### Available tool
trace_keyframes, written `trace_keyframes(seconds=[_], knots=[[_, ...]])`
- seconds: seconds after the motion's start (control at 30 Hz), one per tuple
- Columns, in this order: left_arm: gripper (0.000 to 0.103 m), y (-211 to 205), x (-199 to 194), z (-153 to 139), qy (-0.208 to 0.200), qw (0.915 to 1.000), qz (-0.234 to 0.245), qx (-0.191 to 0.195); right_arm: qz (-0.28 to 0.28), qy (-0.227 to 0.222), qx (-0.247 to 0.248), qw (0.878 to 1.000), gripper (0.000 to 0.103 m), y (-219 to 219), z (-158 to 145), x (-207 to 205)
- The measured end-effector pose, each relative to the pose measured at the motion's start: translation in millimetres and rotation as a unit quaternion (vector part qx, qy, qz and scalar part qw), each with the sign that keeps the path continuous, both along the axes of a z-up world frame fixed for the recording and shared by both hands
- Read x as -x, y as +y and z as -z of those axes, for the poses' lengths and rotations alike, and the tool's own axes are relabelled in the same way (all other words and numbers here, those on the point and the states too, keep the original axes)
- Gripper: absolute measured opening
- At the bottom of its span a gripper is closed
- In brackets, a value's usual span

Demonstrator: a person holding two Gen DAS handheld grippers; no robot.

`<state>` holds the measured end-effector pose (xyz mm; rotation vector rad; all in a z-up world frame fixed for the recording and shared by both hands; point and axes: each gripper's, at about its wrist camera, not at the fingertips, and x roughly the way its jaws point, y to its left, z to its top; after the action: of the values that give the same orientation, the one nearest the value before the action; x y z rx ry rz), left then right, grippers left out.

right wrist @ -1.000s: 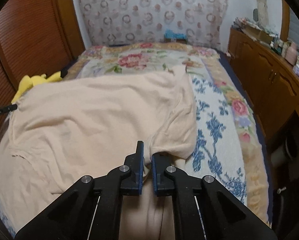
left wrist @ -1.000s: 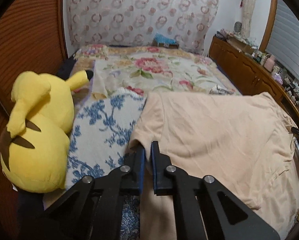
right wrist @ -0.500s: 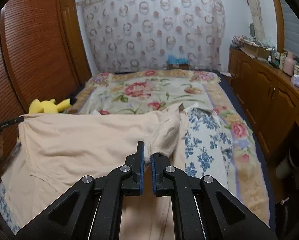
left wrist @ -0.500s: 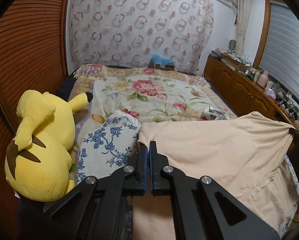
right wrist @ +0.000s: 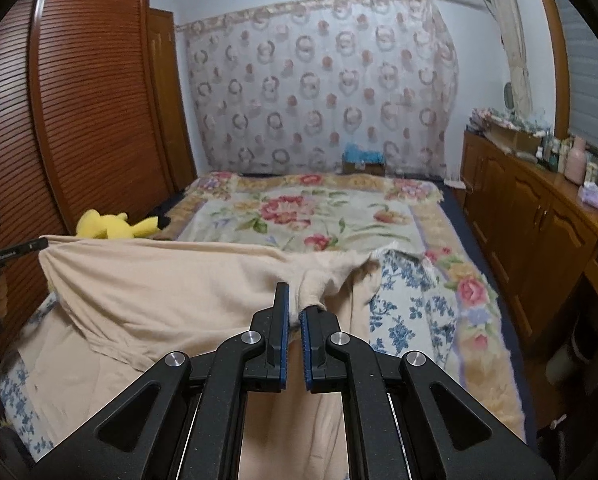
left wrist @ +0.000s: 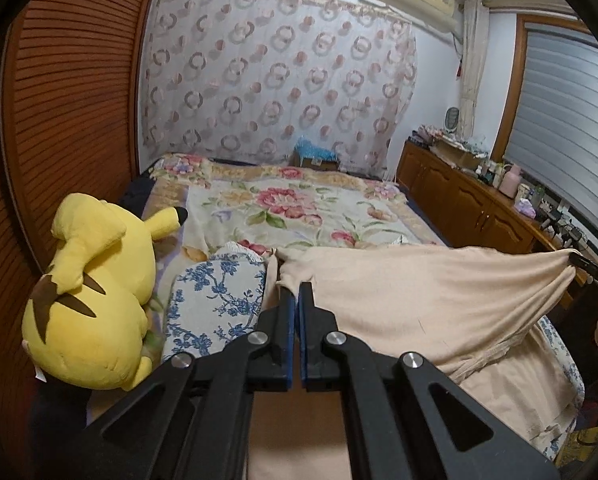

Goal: Fold small clothes

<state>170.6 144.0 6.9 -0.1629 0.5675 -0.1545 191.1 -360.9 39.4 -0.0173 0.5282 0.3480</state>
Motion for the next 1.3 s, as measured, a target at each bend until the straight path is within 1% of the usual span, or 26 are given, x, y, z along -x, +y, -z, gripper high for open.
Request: trace_keyframes(seconds=[0.17, 0.4, 0.5, 0.67, 0.83, 0.93, 1.03, 1.13, 1.23, 1.27, 1.3], knots=[[0.000, 5, 22, -2, -0.010, 0.9999, -0.006, 0.001, -0.003, -0.019, 0.002, 1.000, 0.002, -5, -12, 25], [0.000, 8, 54, 9, -0.012, 0.9999, -0.011, -0.004, -0.001, -0.020, 0.004, 1.000, 0.002, -7, -2, 62], [0.000, 12, 67, 11, -0.015, 0.9998, -0.016, -0.001, 0.002, -0.021, 0.002, 1.000, 0.002, -8, -2, 75], [0.000, 19, 85, 11, -0.021, 0.9995, -0.022, -0.007, 0.004, -0.027, 0.005, 1.000, 0.002, -8, -4, 98], [0.000, 21, 101, 17, -0.018, 0.9994, -0.029, -0.011, 0.009, -0.027, 0.002, 1.000, 0.002, -13, -2, 122], [0.000, 21, 112, 26, -0.007, 0.9995, -0.029, -0.010, 0.014, -0.020, 0.011, 1.000, 0.002, -14, 4, 138], [0.000, 20, 121, 34, 0.000, 0.9994, -0.027, -0.021, 0.018, 0.002, 0.018, 1.000, 0.003, -16, 14, 146], [0.000, 18, 123, 44, 0.016, 0.9992, -0.025, -0.026, 0.018, 0.020, 0.026, 0.999, 0.003, -18, 27, 150], [0.000, 12, 124, 56, 0.036, 0.9984, -0.015, -0.041, 0.026, 0.042, 0.039, 0.998, 0.003, -19, 45, 149], [0.001, 9, 124, 59, 0.043, 0.9979, -0.011, -0.048, 0.029, 0.050, 0.051, 0.997, 0.003, -19, 53, 148], [0.002, 6, 123, 62, 0.049, 0.9973, -0.007, -0.055, 0.032, 0.058, 0.061, 0.996, 0.006, -19, 60, 147]])
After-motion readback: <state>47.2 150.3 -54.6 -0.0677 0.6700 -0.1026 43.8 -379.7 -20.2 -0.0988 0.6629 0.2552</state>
